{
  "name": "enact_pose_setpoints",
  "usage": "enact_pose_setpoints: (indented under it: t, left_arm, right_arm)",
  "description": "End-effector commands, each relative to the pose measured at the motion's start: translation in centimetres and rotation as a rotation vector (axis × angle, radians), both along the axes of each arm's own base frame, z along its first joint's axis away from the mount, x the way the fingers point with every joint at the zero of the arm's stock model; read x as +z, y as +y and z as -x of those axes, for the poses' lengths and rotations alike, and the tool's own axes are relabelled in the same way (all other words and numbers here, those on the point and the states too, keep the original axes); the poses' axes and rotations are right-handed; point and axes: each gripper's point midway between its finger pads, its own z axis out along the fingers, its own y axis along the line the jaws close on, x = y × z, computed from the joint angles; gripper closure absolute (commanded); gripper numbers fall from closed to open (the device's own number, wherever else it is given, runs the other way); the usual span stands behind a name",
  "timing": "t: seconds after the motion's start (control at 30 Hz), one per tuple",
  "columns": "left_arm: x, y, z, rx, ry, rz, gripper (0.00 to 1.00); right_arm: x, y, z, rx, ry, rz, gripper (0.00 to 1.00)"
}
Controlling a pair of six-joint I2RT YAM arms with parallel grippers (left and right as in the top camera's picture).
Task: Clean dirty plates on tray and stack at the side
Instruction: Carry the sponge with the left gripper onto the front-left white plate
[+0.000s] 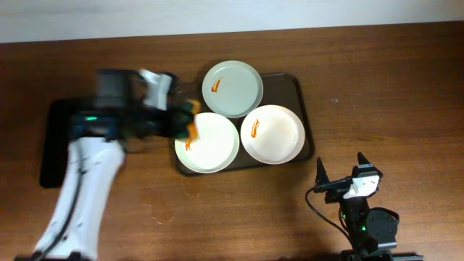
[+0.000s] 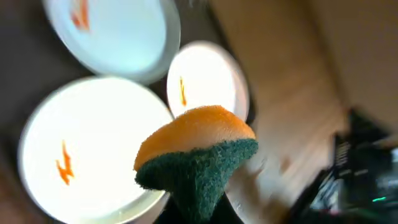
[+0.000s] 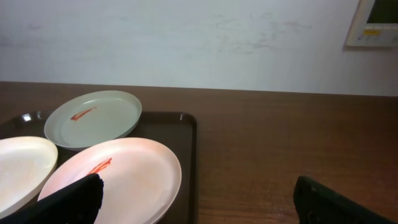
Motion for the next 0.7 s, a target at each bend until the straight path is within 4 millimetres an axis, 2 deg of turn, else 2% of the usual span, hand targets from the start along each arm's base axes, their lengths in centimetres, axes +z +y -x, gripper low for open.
enact_pose_setpoints:
  t: [0.0, 0.03, 0.1, 0.23, 0.33, 0.37, 0.4, 0.43, 0.53, 0.57, 0.67]
  left_arm:
    - [-7.3, -1.4, 0.6, 0.027, 0.118, -0.234, 1.00]
    - [-9.1, -1.7, 0.2, 0.062, 0.141, -0.289, 1.00]
    - [-11.5, -2.3, -0.9, 0.127, 0.160, -0.348, 1.00]
    - [-15.7, -4.3, -2.5, 0.215, 0.218, -0.339, 1.00]
    - [-17.2, -4.5, -2.3, 0.207, 0.249, -0.355, 1.00]
    - [-17.3, -4.5, -2.3, 0.207, 0.249, -0.356, 0.93]
    - [-17.2, -4.4, -2.4, 0.210, 0.245, -0.353, 0.75]
    - [-17.0, -4.3, -2.6, 0.215, 0.240, -0.350, 0.66]
    - [-15.7, -3.2, -3.5, 0.247, 0.228, -0.337, 0.61]
    - [-14.0, -2.1, -4.1, 0.278, 0.211, -0.319, 0.58]
    - [-10.8, -1.3, -4.1, 0.302, 0.159, -0.291, 0.58]
  right_arm:
    - [-0.3, -0.3, 0.0, -0.012, 0.009, -0.003, 0.02]
    - [-0.4, -0.3, 0.0, -0.012, 0.009, -0.003, 0.02]
    - [-0.3, -0.2, 0.0, -0.012, 0.009, -0.003, 0.02]
    - [-0.3, -0.3, 0.0, -0.012, 0.009, -0.003, 0.02]
    - [-0.3, -0.3, 0.0, -0.012, 0.009, -0.003, 0.02]
    - [-0.3, -0.3, 0.0, -0.012, 0.009, -0.003, 0.01]
    - [-0.3, -0.3, 0.0, -0.012, 0.009, -0.003, 0.02]
    - [-0.3, -0.3, 0.0, -0.012, 0.009, -0.003, 0.02]
    - [-0.3, -0.3, 0.0, -0.012, 0.009, -0.003, 0.02]
    - [-0.3, -0.3, 0.0, -0.012, 0.009, -0.003, 0.02]
    - [-0.3, -0.3, 0.0, -0.012, 0.009, -0.003, 0.02]
